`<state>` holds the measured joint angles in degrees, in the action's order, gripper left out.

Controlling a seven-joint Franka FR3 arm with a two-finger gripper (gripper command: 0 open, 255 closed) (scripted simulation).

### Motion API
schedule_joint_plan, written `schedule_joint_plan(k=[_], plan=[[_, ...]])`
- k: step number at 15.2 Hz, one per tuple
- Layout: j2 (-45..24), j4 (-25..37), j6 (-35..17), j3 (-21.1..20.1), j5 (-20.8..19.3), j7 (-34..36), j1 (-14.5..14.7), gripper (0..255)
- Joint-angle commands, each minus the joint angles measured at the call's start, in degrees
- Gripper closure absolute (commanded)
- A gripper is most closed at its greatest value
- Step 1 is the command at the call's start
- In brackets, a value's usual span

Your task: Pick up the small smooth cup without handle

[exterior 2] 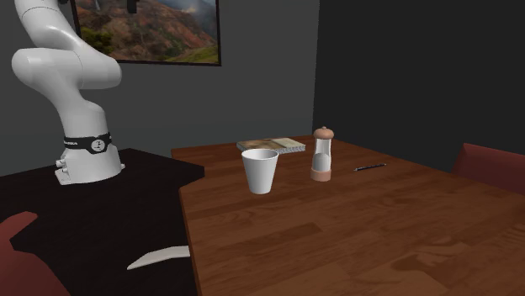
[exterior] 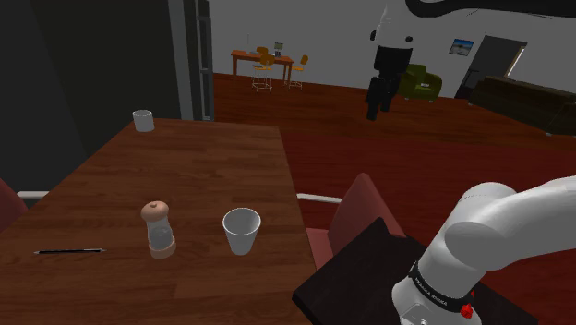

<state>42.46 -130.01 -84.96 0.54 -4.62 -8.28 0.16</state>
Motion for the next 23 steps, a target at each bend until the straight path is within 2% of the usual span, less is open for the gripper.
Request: schedule_joint_plan(k=[1, 8, 14, 19, 23], plan=[[0.0, 0.0, 0.0, 0.0, 0.0, 0.0, 0.0, 0], [-5.33, -4.86, -9.06, -6.87, 3.2, 8.39, 1.98, 0], [-13.05, -6.14, -17.03, -12.73, 4.78, 15.58, 3.36, 0], [-21.49, -5.07, -23.35, -17.44, 4.56, 21.93, 4.07, 0], [-29.37, -2.81, -27.82, -20.93, 2.92, 27.48, 4.4, 0]])
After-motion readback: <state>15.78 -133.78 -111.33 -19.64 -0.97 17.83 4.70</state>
